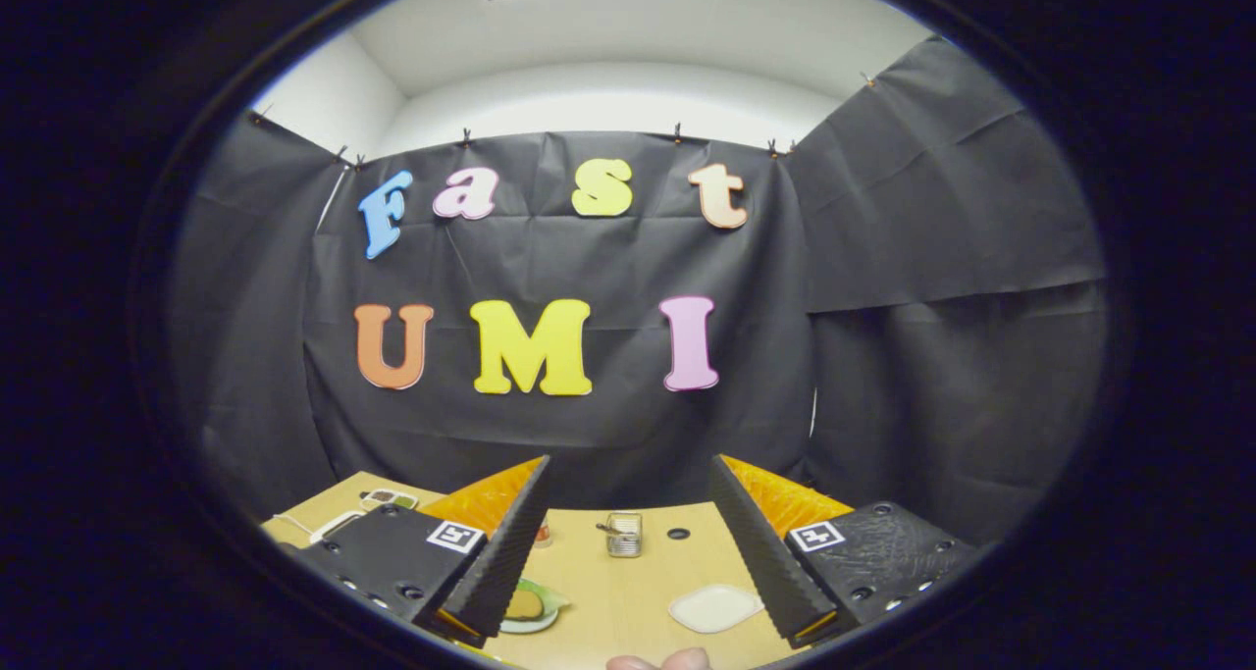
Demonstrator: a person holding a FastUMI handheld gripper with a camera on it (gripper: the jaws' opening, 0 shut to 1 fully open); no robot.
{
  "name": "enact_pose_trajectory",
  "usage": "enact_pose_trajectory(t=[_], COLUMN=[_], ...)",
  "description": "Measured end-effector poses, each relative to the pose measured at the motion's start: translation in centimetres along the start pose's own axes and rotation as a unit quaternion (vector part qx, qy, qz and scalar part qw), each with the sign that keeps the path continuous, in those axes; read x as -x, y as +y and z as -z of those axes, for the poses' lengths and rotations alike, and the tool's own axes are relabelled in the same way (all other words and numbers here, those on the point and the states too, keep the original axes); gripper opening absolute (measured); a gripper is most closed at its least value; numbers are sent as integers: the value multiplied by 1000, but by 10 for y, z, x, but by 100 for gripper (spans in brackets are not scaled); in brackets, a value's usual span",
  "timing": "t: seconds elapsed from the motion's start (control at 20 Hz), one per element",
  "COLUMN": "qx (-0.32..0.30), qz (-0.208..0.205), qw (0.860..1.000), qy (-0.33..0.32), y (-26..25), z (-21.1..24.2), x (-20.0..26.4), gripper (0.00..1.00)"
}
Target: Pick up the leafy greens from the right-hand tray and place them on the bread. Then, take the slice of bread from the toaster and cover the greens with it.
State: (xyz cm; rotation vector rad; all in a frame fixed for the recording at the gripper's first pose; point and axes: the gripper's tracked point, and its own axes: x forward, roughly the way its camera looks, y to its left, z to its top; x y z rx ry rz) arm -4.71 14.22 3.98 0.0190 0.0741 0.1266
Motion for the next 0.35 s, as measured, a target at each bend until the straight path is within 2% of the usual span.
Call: enact_pose_trajectory(t=[0.35], qx=[0], qz=[-17], qw=[1000], qy=[3], y=[22], z=[-2], x=[14], gripper=[97])
